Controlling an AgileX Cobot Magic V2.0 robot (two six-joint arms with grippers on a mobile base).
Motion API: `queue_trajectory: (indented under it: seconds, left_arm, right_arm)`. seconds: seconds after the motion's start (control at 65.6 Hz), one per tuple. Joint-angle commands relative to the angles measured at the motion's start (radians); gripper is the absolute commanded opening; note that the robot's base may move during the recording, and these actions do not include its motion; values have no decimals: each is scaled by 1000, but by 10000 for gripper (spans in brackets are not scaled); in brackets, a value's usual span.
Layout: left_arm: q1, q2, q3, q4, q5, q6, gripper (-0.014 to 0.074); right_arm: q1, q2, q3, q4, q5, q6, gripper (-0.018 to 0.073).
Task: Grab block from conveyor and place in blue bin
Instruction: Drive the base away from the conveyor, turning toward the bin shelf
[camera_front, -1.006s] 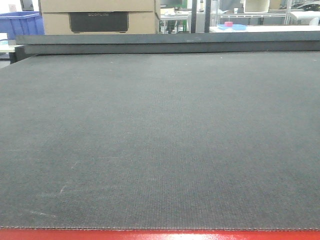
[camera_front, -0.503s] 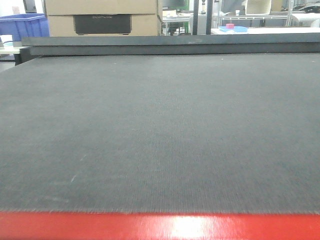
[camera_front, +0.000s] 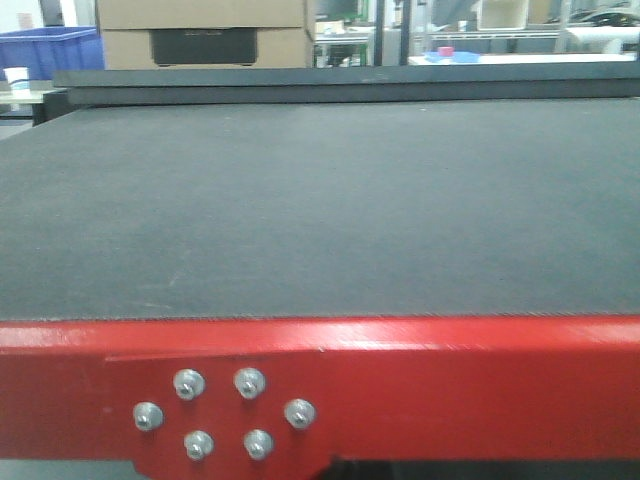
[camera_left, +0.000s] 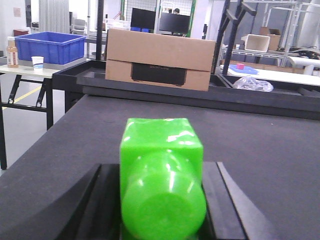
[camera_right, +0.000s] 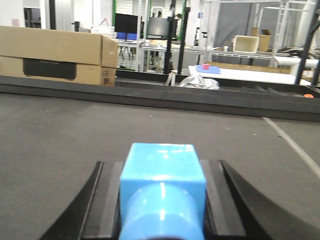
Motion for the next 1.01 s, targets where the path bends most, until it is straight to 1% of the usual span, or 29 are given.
queue_trajectory:
  seconds: [0.0, 0.594, 0.991]
  left_arm:
    - [0, -4, 1, -7, -12, 0, -111]
    - [2, -140, 1, -7, -12, 0, -111]
    - [2, -163, 1, -7, -12, 0, -111]
  right_arm:
    - [0, -5, -4, -7, -26, -3, -159]
    - [0, -5, -4, -7, -26, -3, -159]
    - [0, -5, -4, -7, -26, -3, -159]
